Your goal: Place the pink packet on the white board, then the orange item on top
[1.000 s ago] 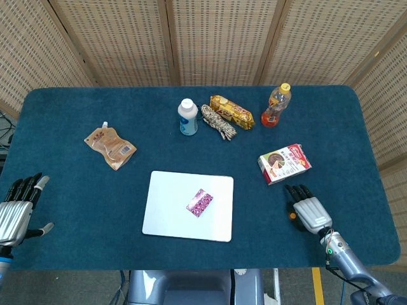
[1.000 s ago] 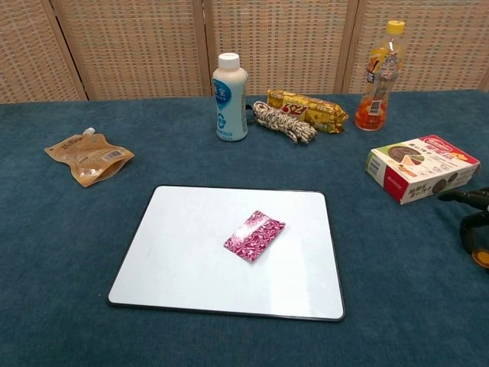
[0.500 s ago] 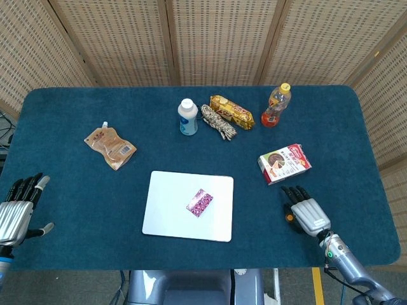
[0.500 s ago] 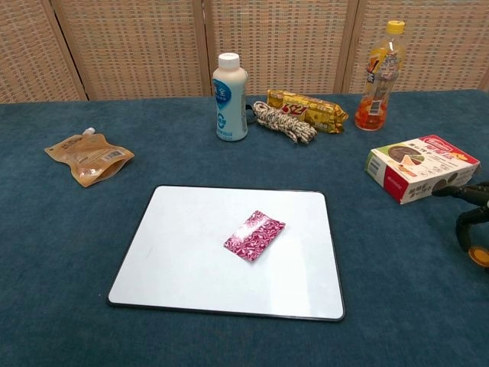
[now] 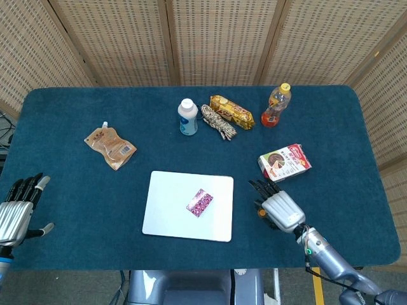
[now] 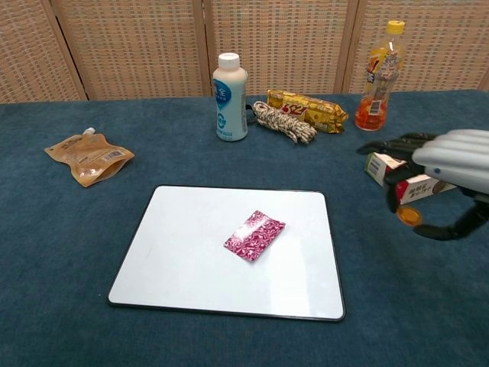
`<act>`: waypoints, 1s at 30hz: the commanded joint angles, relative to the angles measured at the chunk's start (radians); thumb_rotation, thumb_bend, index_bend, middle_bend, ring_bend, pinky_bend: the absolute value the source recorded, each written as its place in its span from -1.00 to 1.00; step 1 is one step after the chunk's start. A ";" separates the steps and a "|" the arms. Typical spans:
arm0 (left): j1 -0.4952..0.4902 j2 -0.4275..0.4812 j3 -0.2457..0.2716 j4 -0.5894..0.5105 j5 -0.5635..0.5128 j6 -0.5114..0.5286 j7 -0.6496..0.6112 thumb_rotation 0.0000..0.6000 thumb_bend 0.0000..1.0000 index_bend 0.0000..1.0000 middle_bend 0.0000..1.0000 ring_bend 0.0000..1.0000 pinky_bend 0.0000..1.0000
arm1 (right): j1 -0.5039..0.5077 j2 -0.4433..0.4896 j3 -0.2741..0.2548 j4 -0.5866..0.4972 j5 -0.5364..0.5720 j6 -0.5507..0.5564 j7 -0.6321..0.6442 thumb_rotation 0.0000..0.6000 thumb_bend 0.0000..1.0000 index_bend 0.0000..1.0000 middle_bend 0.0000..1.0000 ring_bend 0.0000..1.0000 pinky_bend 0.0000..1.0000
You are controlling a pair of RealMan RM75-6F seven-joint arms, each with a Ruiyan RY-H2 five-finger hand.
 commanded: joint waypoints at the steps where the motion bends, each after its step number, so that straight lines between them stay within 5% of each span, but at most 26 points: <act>1: -0.001 0.000 -0.001 0.001 -0.002 -0.003 -0.001 1.00 -1.00 -1.00 -1.00 -1.00 -1.00 | 0.084 -0.043 0.085 -0.065 0.124 -0.096 -0.132 1.00 -0.20 0.19 -1.00 -1.00 -0.93; 5: -0.005 0.002 -0.004 0.005 -0.011 -0.010 -0.011 1.00 -1.00 -1.00 -1.00 -1.00 -1.00 | 0.159 -0.141 0.141 -0.060 0.292 -0.151 -0.282 1.00 -0.20 0.19 -1.00 -1.00 -0.93; 15: -0.016 0.006 -0.011 0.017 -0.038 -0.039 -0.030 1.00 -1.00 -1.00 -1.00 -1.00 -1.00 | 0.302 -0.362 0.187 0.008 0.627 -0.118 -0.543 1.00 -0.20 0.19 -1.00 -1.00 -0.93; 30: -0.026 0.012 -0.015 0.024 -0.052 -0.060 -0.052 1.00 -1.00 -1.00 -1.00 -1.00 -1.00 | 0.395 -0.496 0.215 0.103 0.826 -0.011 -0.634 1.00 -0.20 0.19 -1.00 -1.00 -0.93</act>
